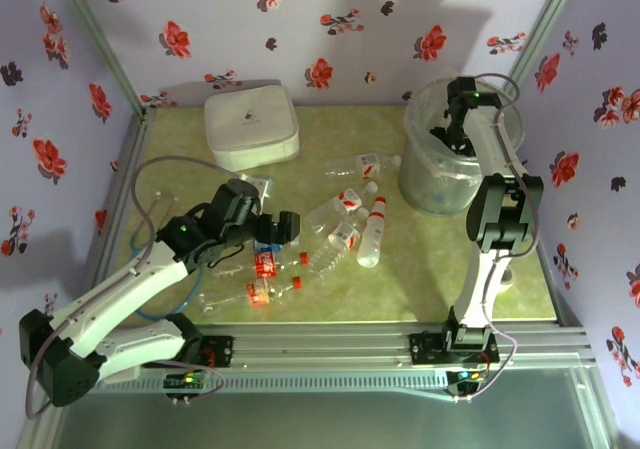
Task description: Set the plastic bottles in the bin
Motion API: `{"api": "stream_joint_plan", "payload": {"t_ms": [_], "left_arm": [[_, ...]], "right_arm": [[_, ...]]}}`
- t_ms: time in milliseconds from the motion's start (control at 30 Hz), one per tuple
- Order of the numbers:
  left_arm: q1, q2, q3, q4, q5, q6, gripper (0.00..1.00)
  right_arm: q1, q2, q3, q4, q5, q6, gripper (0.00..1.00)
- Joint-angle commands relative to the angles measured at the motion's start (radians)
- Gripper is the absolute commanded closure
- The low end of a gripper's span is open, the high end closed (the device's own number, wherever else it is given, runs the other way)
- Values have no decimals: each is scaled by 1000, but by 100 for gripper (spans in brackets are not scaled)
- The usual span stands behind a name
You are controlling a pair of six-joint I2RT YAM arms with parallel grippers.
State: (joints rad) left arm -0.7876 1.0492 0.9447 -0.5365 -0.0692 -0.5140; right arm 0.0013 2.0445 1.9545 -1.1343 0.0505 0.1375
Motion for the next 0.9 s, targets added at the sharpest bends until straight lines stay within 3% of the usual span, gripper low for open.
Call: {"api": "stream_joint_plan", "payload": {"t_ms": [0,333,600,700,800,867], "left_arm": [[-7,5,-7,-1,-9,-1,0],[-6,149,141,-34,2,158,0],[-7,309,290,-108,51,267,2],[-7,391,377,-171,45,377,3],[10,487,473,-186,105,523,23],[46,564,549,-203,203,577,26]], "right_arm": [[-7,-55,61,-82,7,-9,18],[-16,-219,215,-211,82,-26,10],[-21,-429,167,-192,68,6,9],[-21,-563,34,-93,-65,30,10],[-20,-743,-187,62,-317,102,11],[-14,-855,-309,159,-466,173,12]]}}
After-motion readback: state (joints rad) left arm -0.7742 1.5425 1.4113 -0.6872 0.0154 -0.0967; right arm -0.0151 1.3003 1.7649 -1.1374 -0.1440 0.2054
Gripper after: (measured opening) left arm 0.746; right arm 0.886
